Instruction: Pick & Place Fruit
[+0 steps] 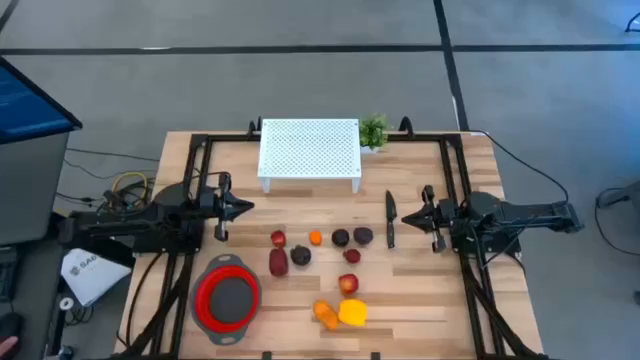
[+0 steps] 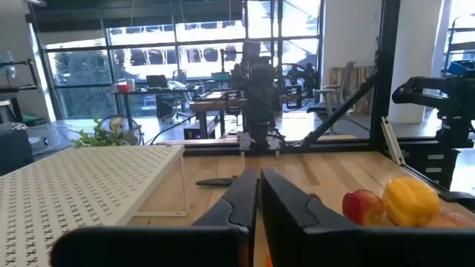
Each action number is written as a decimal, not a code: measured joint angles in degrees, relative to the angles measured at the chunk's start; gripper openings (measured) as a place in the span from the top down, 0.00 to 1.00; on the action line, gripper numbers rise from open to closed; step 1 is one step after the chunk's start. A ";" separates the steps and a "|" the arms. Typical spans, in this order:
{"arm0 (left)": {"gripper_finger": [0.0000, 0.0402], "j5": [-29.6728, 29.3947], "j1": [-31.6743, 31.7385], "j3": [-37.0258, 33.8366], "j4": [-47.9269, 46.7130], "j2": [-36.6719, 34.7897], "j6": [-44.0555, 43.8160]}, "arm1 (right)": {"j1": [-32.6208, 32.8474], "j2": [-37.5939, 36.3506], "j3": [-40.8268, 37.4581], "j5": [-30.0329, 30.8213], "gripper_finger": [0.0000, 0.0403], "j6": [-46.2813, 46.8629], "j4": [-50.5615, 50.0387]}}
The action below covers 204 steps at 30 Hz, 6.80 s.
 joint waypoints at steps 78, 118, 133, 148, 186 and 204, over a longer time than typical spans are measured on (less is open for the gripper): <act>0.42 6.08 -21.07 44.91 -72.54 46.45 -14.88 | 0.00 0.00 0.00 0.00 1.00 0.00 0.00; 0.76 5.69 -13.56 40.81 -59.09 47.98 -18.05 | 0.12 0.01 -0.02 0.02 1.00 5.08 15.71; 0.87 2.40 -4.12 50.17 -58.16 48.17 -8.07 | 0.15 17.57 1.84 2.25 1.00 9.15 36.64; 0.87 -1.35 0.44 50.58 -44.63 51.65 -9.49 | -1.84 74.97 48.26 4.46 0.66 -3.64 17.16; 0.40 -5.52 0.68 50.00 -27.63 43.49 1.93 | -4.30 101.12 97.19 26.02 0.98 5.91 -49.75; 0.44 -7.35 0.59 25.54 -11.45 28.61 -2.94 | -41.18 98.39 97.26 -14.91 0.95 14.02 -46.41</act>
